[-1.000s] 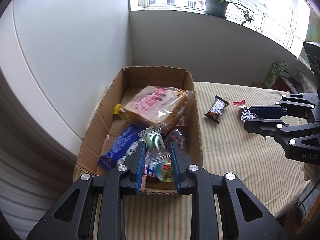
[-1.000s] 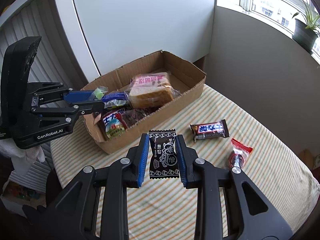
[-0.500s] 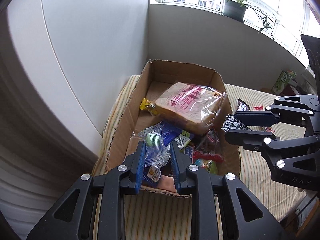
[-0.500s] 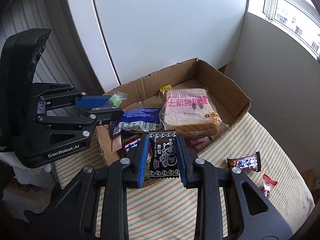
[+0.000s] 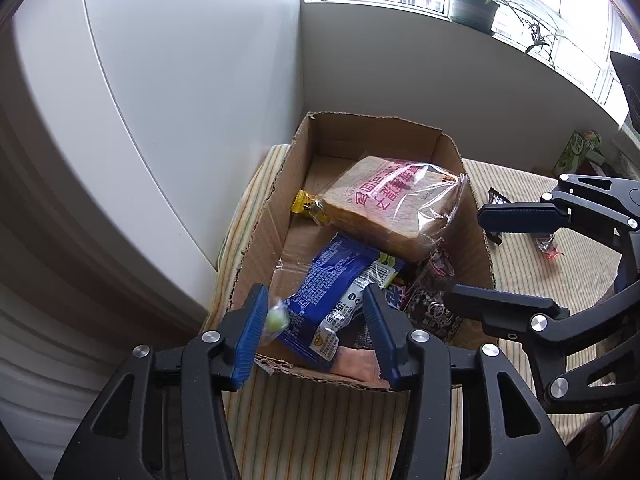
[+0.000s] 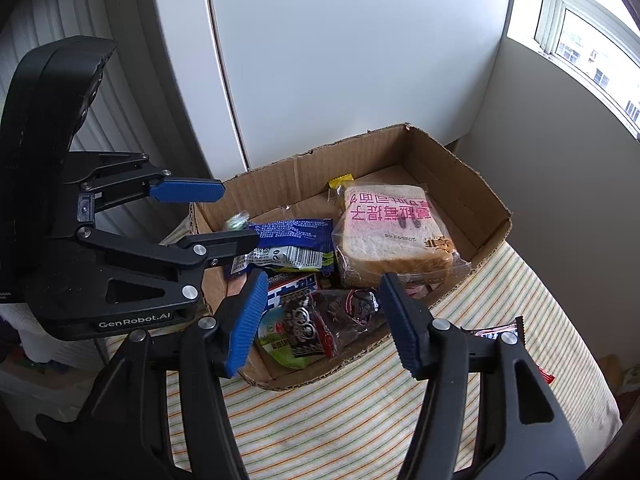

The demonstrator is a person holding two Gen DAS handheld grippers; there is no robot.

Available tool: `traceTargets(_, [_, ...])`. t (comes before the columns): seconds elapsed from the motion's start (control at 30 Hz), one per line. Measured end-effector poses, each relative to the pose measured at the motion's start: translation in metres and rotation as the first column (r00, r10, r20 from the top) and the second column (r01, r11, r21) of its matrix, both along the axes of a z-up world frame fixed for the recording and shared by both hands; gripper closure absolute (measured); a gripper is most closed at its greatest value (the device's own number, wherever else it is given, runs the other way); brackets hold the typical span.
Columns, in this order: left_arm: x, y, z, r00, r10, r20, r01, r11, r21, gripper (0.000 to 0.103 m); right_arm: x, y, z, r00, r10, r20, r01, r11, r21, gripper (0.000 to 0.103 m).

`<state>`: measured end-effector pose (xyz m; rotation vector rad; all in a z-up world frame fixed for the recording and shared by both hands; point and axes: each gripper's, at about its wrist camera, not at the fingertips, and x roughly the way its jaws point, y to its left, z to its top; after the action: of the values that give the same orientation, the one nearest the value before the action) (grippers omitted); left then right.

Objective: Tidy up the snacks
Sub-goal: 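Open both tools to drop the snacks into the box, then move both open tools over the chocolate bar and red-wrapped packet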

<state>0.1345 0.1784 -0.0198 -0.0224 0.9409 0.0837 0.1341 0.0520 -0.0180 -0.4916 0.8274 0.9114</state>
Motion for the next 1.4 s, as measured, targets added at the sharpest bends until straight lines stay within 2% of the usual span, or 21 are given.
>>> traceTargets(0.1, [-0.001,-0.004,0.003,1.000,-0.007,0.001,0.007,1.000,0.007,0.055,-0.001,-0.009,0.004,1.000,-0.007,0.007,0.007,1.000,0.002,0.040])
traceTargets(0.13, [-0.002,-0.006,0.004,1.000,-0.010,0.004,0.010,1.000,0.010,0.055,-0.001,-0.013,0.005,1.000,-0.013,0.013,0.013,1.000,0.003,0.036])
traceTargets(0.17, [-0.002,-0.008,0.006,1.000,-0.013,0.007,0.013,1.000,0.013,0.055,-0.001,-0.017,0.007,1.000,-0.020,0.022,0.020,1.000,0.006,0.027])
traceTargets(0.23, [-0.003,-0.012,0.009,1.000,-0.015,0.015,0.015,1.000,0.017,0.055,0.000,-0.027,0.010,0.999,-0.036,0.033,0.036,0.999,0.014,0.022])
traceTargets(0.3, [-0.004,-0.017,0.011,1.000,-0.022,0.018,0.021,1.000,0.020,0.053,0.001,-0.039,0.013,0.998,-0.049,0.034,0.048,0.999,0.016,0.022])
traceTargets(0.37, [-0.005,-0.022,0.014,0.999,-0.029,0.025,0.028,0.999,0.024,0.043,0.004,-0.052,0.016,0.997,-0.071,0.041,0.070,0.997,0.011,0.022])
traceTargets(0.47, [-0.005,-0.031,0.018,0.999,-0.043,0.034,0.042,0.999,0.014,0.039,0.013,-0.076,0.020,0.992,-0.118,0.039,0.118,0.993,0.012,0.022])
traceTargets(0.6, [-0.003,-0.049,0.022,0.997,-0.073,0.040,0.073,0.997,0.010,0.039,0.031,-0.111,0.023,0.981,-0.195,0.018,0.194,0.981,0.024,0.021])
traceTargets(0.93, [0.019,-0.105,0.023,0.983,-0.179,0.043,0.180,0.984,-0.007,0.039,0.074,-0.186,0.016,0.928,-0.368,-0.057,0.370,0.928,0.037,0.021])
traceTargets(1.2, [0.037,-0.142,0.019,0.969,-0.244,0.035,0.245,0.970,-0.005,0.039,0.091,-0.221,0.000,0.898,-0.421,-0.131,0.430,0.902,0.050,0.021])
traceTargets(1.4, [0.051,-0.163,0.010,0.959,-0.283,0.013,0.283,0.959,-0.004,0.039,0.107,-0.229,-0.017,0.867,-0.440,-0.234,0.463,0.885,0.052,0.021])
